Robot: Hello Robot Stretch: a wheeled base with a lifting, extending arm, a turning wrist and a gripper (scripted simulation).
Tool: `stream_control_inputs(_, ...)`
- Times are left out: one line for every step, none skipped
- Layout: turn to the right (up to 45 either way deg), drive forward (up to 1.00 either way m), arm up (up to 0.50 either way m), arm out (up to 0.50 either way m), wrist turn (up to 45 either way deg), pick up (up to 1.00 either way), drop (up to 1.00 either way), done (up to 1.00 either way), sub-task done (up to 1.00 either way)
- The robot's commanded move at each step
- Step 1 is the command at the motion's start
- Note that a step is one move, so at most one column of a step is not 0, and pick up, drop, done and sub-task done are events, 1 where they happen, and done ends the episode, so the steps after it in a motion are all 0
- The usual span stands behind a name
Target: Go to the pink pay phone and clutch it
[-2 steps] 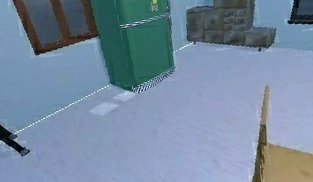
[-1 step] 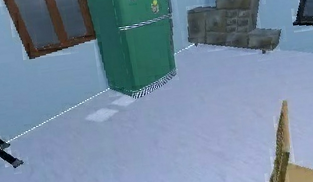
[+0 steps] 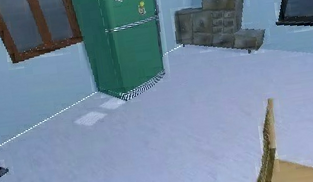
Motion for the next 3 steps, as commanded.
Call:
stream_control_inputs(0.0,0.45,0.0,0.0,0.0,0.0,0.0,0.0,0.0)
stream_control_inputs(0.0,0.0,0.5,0.0,0.0,0.0,0.0,0.0,0.0)
stream_control_inputs(0.0,0.0,0.34,0.0,0.0,0.0,0.0,0.0,0.0)
